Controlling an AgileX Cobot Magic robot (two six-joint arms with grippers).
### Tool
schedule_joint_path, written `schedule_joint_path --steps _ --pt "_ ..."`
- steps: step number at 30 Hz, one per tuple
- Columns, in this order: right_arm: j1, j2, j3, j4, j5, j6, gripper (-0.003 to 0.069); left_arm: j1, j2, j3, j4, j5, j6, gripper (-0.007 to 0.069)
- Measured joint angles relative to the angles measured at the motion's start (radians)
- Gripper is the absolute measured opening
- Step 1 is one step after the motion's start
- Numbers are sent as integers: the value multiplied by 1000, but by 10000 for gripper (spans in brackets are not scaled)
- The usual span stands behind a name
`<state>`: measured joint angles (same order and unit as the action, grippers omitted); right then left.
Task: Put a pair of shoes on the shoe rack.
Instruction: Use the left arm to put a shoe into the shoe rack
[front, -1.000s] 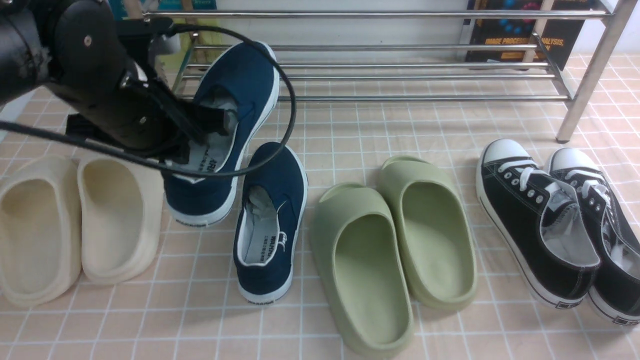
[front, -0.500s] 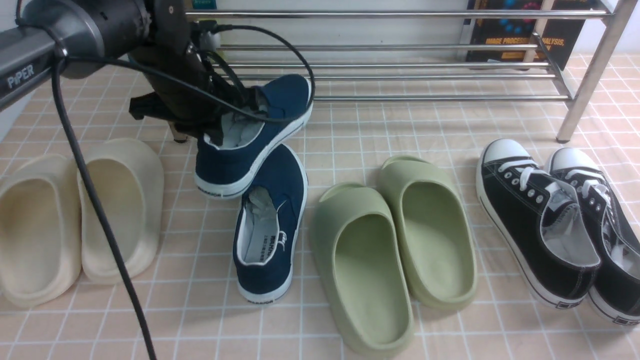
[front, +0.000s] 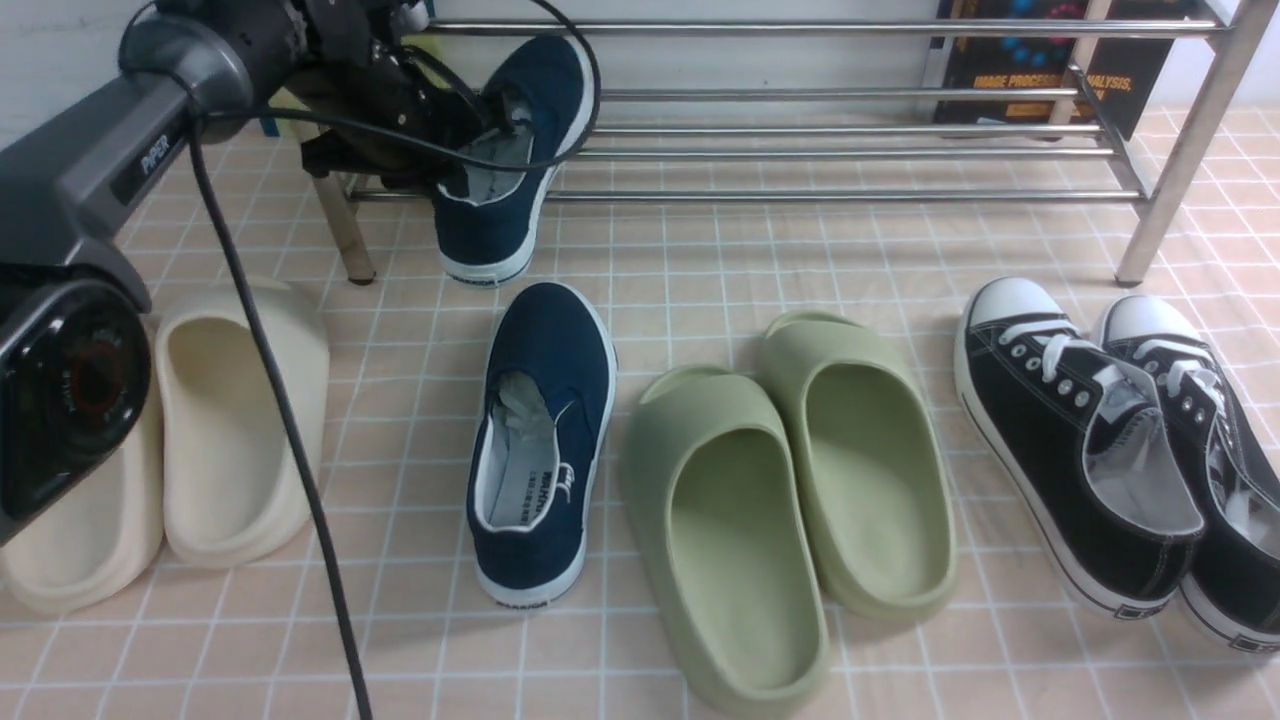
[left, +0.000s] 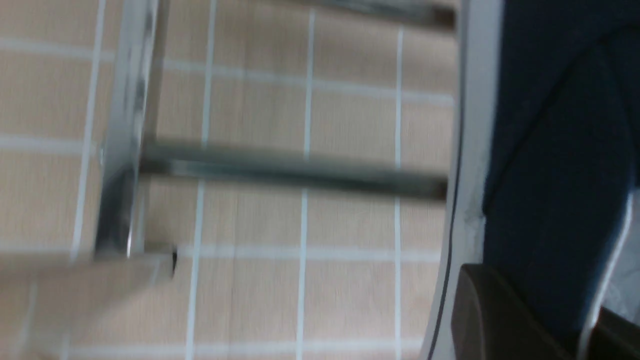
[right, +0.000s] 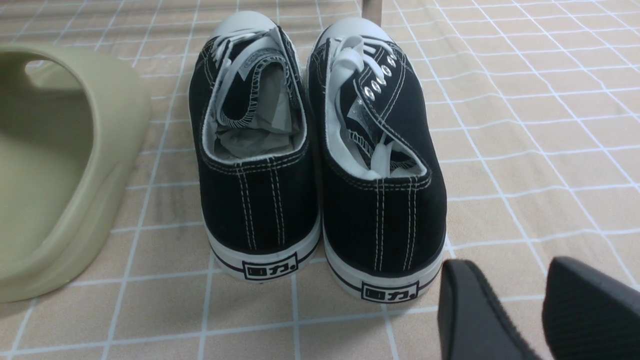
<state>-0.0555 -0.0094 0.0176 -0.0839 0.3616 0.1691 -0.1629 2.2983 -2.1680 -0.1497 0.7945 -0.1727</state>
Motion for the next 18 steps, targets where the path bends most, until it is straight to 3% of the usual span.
schedule_joint_path --steps 3,10,14,18 --pt "0 0 0 0 0 0 237 0 15 -8 13 -45 0 110" --pt "0 0 0 0 0 0 237 0 4 -19 20 -52 1 288" --pt "0 0 0 0 0 0 237 0 -58 -19 37 26 28 337" --pt "0 0 0 0 0 0 237 0 -159 -23 63 112 93 331"
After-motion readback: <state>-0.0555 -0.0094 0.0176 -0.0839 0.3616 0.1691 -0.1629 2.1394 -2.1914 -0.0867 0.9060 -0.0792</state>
